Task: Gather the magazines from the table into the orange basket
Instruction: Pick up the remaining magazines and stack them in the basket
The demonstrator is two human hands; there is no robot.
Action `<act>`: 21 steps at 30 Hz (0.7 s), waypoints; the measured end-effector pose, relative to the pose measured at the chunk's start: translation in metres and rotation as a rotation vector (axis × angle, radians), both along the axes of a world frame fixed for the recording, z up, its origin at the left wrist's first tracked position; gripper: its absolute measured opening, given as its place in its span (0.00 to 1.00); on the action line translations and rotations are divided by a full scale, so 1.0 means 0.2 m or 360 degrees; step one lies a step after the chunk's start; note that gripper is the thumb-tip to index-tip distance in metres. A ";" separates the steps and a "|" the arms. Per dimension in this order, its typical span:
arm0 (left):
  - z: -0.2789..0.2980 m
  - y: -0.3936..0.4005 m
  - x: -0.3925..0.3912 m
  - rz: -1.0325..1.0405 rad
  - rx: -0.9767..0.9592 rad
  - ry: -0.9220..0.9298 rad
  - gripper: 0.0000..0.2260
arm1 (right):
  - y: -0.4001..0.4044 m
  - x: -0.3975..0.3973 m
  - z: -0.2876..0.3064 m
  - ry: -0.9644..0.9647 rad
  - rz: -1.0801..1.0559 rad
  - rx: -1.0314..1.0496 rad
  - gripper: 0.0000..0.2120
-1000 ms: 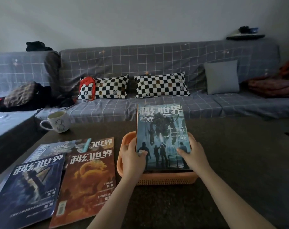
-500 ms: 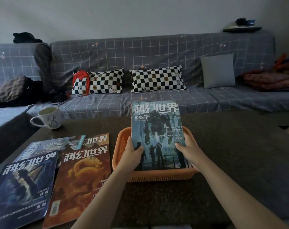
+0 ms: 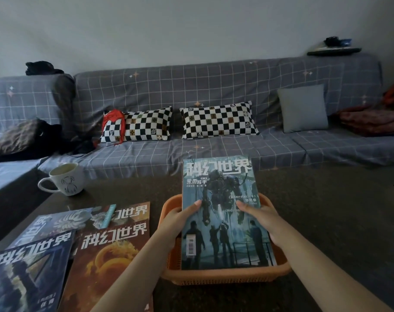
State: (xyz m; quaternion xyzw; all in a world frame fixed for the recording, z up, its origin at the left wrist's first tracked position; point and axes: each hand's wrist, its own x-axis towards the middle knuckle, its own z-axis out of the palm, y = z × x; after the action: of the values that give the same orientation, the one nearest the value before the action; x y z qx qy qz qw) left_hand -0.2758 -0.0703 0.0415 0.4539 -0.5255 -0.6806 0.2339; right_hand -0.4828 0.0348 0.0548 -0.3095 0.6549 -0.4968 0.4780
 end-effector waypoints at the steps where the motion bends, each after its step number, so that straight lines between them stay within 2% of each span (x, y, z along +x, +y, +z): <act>1: -0.01 0.00 0.00 0.0011 -0.0006 0.0022 0.27 | -0.01 0.00 0.00 0.0015 -0.0007 -0.0040 0.10; 4: -0.01 0.02 0.01 0.0047 -0.0072 0.0124 0.22 | 0.01 0.00 -0.01 0.0044 -0.0054 -0.0206 0.06; 8: 0.06 0.06 0.01 0.0065 -0.0274 0.0251 0.16 | 0.04 0.00 0.02 0.0029 -0.0046 -0.0397 0.16; 12: 0.17 0.02 0.02 0.0019 -0.0397 0.0346 0.24 | 0.00 -0.04 0.07 -0.0037 -0.0088 -0.0568 0.20; 19: 0.14 -0.12 0.00 0.0042 -0.0488 0.0418 0.30 | -0.12 -0.10 0.09 -0.0147 -0.0034 -0.0708 0.25; 21: 0.09 -0.15 0.00 0.0058 -0.0495 0.0418 0.33 | -0.15 -0.12 0.08 -0.0145 0.0040 -0.0698 0.33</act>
State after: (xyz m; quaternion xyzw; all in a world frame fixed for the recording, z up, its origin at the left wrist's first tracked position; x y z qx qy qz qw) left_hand -0.2758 -0.0993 0.0597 0.3292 -0.5808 -0.6402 0.3800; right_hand -0.5067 0.0040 0.0700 -0.3915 0.5050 -0.6347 0.4346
